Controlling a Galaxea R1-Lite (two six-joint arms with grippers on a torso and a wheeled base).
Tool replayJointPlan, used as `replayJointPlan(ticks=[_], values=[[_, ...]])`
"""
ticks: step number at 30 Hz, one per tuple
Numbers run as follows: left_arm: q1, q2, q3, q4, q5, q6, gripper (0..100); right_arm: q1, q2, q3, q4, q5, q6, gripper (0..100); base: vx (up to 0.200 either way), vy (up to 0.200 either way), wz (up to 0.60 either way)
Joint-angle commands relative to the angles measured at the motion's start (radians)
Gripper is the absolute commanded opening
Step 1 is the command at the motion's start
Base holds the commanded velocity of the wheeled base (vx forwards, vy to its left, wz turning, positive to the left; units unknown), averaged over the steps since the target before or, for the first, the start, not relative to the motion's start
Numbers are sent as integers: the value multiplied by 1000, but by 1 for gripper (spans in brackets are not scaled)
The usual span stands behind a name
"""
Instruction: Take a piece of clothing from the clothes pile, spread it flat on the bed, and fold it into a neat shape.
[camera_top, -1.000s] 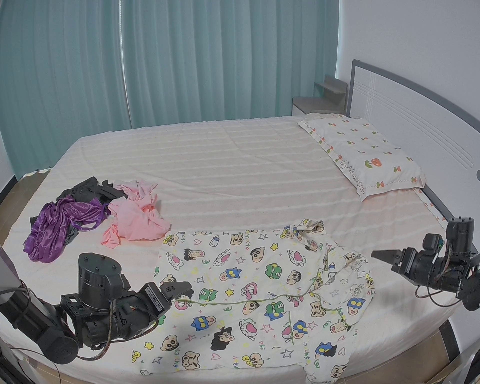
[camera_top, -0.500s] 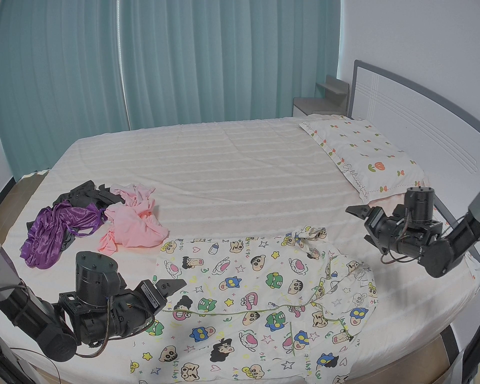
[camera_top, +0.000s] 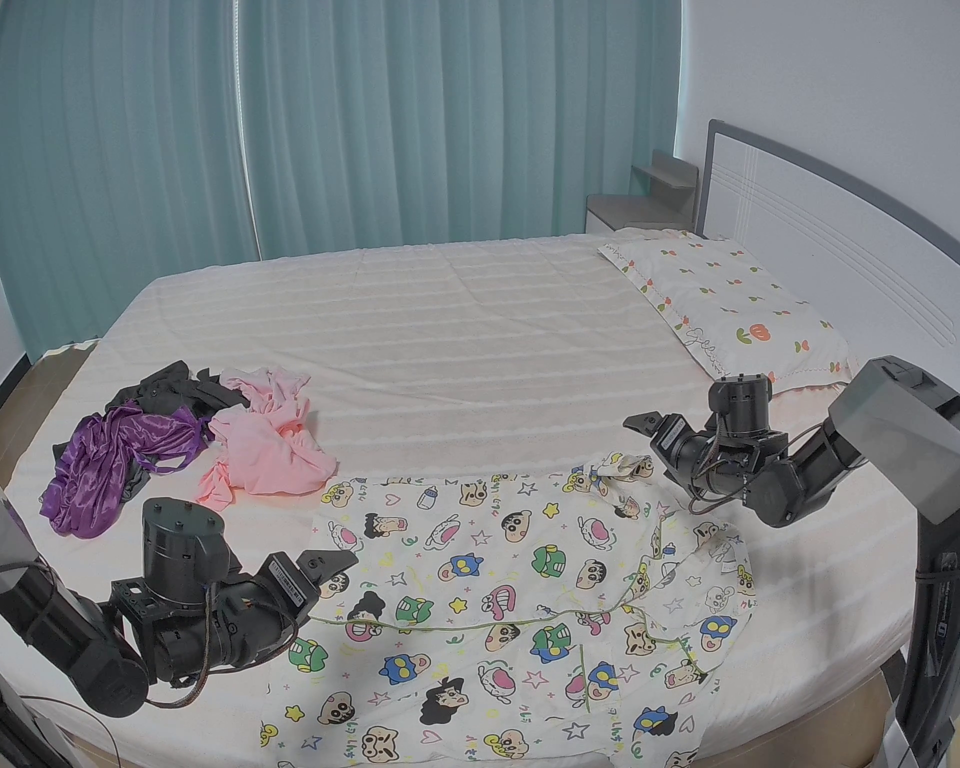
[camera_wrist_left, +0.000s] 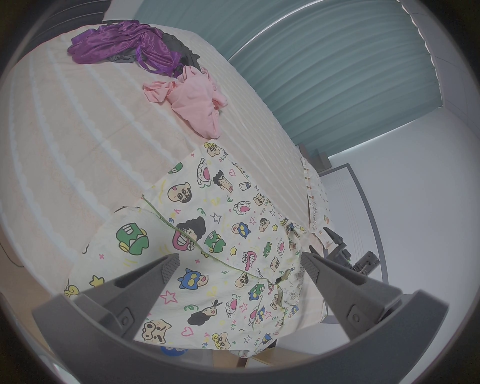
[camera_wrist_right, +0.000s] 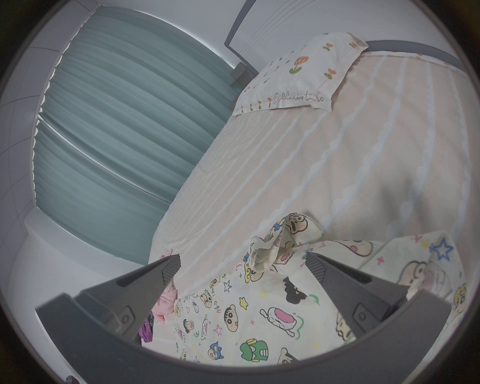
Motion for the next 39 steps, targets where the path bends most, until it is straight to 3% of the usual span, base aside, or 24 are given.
replayJointPlan(ticks=[1,18,27,30,39], values=[[1,3,2,0,1,-2,100,7,109,-109,46,-1,-2,100,0,0,0],[3,4,3,-1,4,-2,100,20,242,-306,57,10,-26,100,0,0,0],[3,10,10,-1,5,-4,100,16,327,-635,51,-5,-28,100,0,0,0],[3,10,10,-1,5,-4,100,17,345,-704,51,-39,-32,100,0,0,0],[3,12,10,-1,7,-4,100,-1,354,-652,65,-51,-84,100,0,0,0]])
